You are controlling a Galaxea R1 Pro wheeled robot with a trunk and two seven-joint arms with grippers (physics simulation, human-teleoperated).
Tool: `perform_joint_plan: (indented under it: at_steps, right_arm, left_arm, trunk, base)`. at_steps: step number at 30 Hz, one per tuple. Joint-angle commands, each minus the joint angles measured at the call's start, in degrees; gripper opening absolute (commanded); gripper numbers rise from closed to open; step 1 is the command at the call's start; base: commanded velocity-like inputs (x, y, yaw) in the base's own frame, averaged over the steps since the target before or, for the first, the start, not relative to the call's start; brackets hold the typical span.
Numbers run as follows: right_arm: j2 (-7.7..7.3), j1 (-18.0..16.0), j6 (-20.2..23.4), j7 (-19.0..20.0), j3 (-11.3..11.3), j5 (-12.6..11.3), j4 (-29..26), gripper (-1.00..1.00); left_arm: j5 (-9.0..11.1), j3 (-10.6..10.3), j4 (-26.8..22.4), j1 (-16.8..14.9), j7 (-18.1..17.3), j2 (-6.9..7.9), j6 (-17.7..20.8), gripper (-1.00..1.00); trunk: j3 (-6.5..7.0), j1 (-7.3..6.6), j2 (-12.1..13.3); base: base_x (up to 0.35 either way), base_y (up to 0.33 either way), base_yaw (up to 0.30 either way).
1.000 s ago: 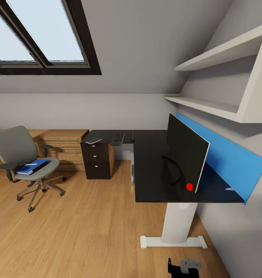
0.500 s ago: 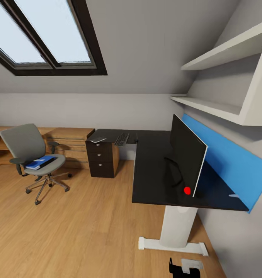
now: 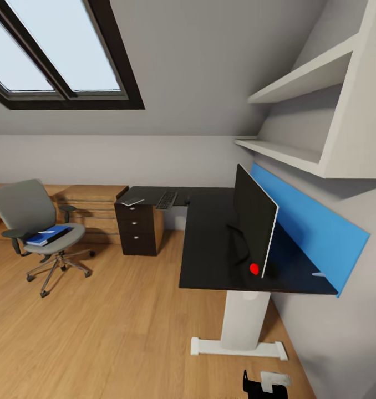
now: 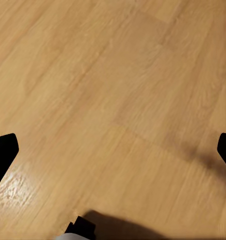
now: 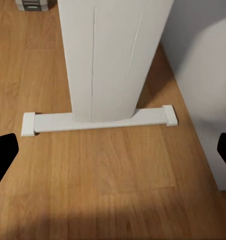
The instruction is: In the bedroom, organize the workspace by keeping the computer under the desk, ensuring the monitor is on the desk, placing the keyboard on the desk next to the monitor, placing the mouse on the desk next to the keyboard, moving the folder from the swivel chair onto the desk next to the mouse, stacking the notebook on top of the folder with the pen on top of the notebook, and positioning the swivel chair next to the desk.
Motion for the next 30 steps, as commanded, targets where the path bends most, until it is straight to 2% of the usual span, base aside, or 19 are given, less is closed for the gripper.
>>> perform_joint_plan:
  at_steps: [1,5,11,12,14,15,16,17,20,24,30]
  right_arm:
    - [0.03,-0.07,-0.19,-0.27,-0.42,0.59,0.13,1.0]
    - [0.04,-0.07,-0.19,-0.27,-0.43,0.59,0.11,1.0]
    - [-0.57,-0.07,0.03,-0.72,-0.3,0.95,-1.03,1.0]
    - [-1.6,-0.07,3.72,-0.89,-0.44,0.8,-7.66,1.0]
    - [-2.57,-0.07,12.91,-0.8,-0.64,0.66,-15.06,1.0]
    - [-2.74,-0.07,15.58,-0.76,-0.8,0.63,-17.8,1.0]
    - [-3.02,-0.07,19.75,-0.73,-1.37,0.55,-23.17,1.0]
    - [-3.26,-0.07,23.97,-0.7,-3.08,0.16,-30.45,1.0]
    - [-3.45,-0.07,31.72,-0.52,-6.15,-0.49,-43.64,1.0]
    - [-3.27,-0.05,36.87,-0.26,-6.88,-0.77,-55.28,1.0]
    - [-2.91,0.01,40.26,-0.08,-6.81,-0.89,-64.11,1.0]
  left_arm:
    - [0.35,0.02,-0.12,0.03,0.03,-0.03,-0.04,1.0]
    - [0.35,0.02,-0.12,0.03,0.03,-0.03,0.02,1.0]
    - [0.35,0.02,-0.12,0.03,0.03,-0.03,-0.04,1.0]
    - [0.35,0.02,-0.12,0.03,0.03,0.0,-0.04,1.0]
    - [0.35,0.05,-0.12,0.03,0.03,0.01,-0.04,1.0]
    - [0.35,0.06,-0.12,0.03,0.03,0.02,-0.04,1.0]
    - [0.35,0.07,-0.12,0.03,0.03,0.03,-0.04,1.0]
    - [0.35,0.09,-0.12,0.03,0.03,0.05,-0.04,1.0]
    - [0.35,0.15,-0.12,0.03,0.04,0.03,-0.04,1.0]
    - [0.35,0.18,-0.12,0.03,0.1,0.05,-0.04,1.0]
    - [0.34,0.11,-0.12,0.03,0.11,0.01,-0.04,1.0]
  trunk:
    - [-0.05,0.0,-0.04]
    - [-0.05,0.0,-0.04]
    - [-0.04,0.0,-0.04]
    - [-0.04,0.0,-0.04]
    - [-0.04,0.0,-0.04]
    - [-0.04,0.0,-0.04]
    - [-0.04,0.0,-0.04]
    - [-0.04,0.0,-0.04]
    - [-0.04,0.0,-0.04]
    - [-0.04,0.0,-0.04]
    - [-0.04,0.0,-0.04]
  base:
    - [-0.021,-0.181,-0.034]
    - [-0.005,-0.198,-0.008]
    - [0.0,-0.012,0.0]
    - [0.0,0.0,0.0]
    - [0.0,0.0,0.0]
    - [0.0,0.0,0.0]
    - [0.0,0.0,0.0]
    - [0.0,0.0,0.0]
    - [0.0,0.0,0.0]
    - [0.0,0.0,0.0]
    - [0.0,0.0,0.0]
